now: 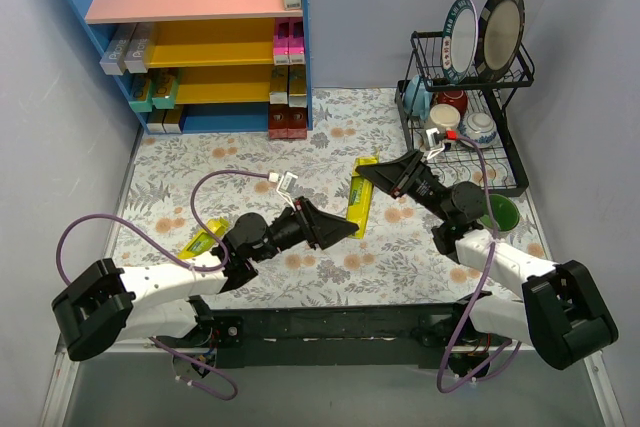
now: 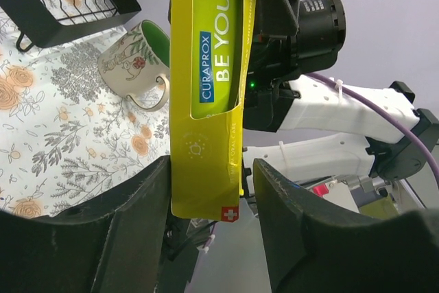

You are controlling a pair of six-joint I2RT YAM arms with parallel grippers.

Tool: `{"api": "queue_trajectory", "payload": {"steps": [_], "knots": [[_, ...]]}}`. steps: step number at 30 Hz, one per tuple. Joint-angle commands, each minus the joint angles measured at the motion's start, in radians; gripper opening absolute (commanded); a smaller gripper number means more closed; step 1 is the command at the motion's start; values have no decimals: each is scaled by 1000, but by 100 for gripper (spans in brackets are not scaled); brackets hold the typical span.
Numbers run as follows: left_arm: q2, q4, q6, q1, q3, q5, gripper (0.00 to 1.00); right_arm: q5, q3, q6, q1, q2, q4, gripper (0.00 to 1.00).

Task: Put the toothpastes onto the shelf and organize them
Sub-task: Pick up the toothpaste from the center of the board.

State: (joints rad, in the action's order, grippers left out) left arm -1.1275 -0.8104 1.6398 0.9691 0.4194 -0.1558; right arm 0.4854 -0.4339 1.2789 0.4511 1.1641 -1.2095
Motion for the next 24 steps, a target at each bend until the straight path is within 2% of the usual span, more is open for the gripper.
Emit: {"api": "queue_trajectory", "payload": {"steps": [1,5,10,13,17,19,21,24], "knots": [[-9,26,-9,-15,22,-51,50,30,-35,13,-3,6,-116,45],[-11,57,-24,-18,36,-67,49,36,-37,7,-3,8,-120,45],[-8,82,-43,-20,48,-70,37,51,-45,-4,-3,14,-117,47],[1,105,-52,-21,56,-56,33,58,-42,-9,-3,17,-114,54],[37,175,-104,-21,74,-13,28,68,-42,-53,-6,-3,-64,73],[64,237,-127,-20,84,18,27,76,-51,-85,-9,-27,-16,78],[98,295,-155,-21,96,44,26,76,-57,-145,-14,-59,76,85],[130,422,-207,-21,140,116,25,70,-71,-243,-25,-113,250,89]]}}
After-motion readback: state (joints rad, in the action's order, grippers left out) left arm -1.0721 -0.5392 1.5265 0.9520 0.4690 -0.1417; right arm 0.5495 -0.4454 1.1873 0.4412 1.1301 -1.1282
